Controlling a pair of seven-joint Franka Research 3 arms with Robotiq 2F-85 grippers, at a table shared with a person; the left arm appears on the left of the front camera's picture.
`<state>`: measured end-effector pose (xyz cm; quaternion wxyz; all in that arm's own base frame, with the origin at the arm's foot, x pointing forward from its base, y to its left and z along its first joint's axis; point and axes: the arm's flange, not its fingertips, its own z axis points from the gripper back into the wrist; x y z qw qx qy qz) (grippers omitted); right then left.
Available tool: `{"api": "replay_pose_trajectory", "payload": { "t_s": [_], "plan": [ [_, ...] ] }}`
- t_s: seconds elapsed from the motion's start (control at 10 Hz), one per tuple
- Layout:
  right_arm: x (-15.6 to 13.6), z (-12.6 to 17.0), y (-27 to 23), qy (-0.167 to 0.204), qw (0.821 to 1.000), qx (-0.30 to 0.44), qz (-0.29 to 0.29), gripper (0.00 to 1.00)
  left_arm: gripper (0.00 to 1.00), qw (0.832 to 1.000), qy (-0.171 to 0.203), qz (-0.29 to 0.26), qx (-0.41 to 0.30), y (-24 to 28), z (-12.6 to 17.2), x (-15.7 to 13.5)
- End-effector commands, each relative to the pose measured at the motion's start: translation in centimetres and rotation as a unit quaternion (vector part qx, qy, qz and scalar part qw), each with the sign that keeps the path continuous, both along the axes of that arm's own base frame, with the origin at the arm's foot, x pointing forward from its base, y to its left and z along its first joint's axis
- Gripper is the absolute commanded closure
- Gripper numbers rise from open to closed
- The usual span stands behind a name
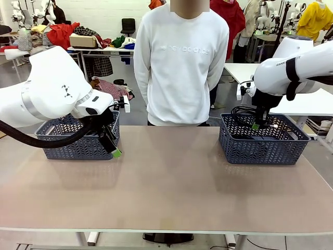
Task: Organize the cables according to human instructions.
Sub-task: Pick up a bundle of cables and place it in the basket indicated by the human.
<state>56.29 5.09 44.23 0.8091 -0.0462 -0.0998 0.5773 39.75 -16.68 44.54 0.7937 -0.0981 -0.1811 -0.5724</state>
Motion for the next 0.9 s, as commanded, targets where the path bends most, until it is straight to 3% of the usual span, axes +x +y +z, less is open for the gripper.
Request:
{"api": "replay_pose_trajectory", "payload": {
  "t_s": [0.0, 0.2, 0.7, 0.8],
  "plan": [
    [-1.2, -0.2, -0.8, -0.009, 1.0, -0.003, 0.019, 0.89, 0.0, 1.0, 0.003, 0.0, 0.001, 0.3, 0.2, 0.1],
    [-1.7, -0.5, -0.9, -0.001, 1.0, -0.007, 0.029, 0.89, 0.0, 1.0, 0.003, 0.0, 0.001, 0.3, 0.2, 0.1],
    [-1.8, -1.0, -1.1, 0.009, 1.0, -0.015, 0.017, 0.35, 0.0, 1.0, 0.003, 0.0, 0.001, 0.3, 0.2, 0.1],
    [-1.8, -0.7, -1.2, 0.01, 1.0, -0.013, 0.016, 0.29, 0.0, 1.0, 0.003, 0.0, 0.001, 0.3, 0.2, 0.1]
  ]
}}
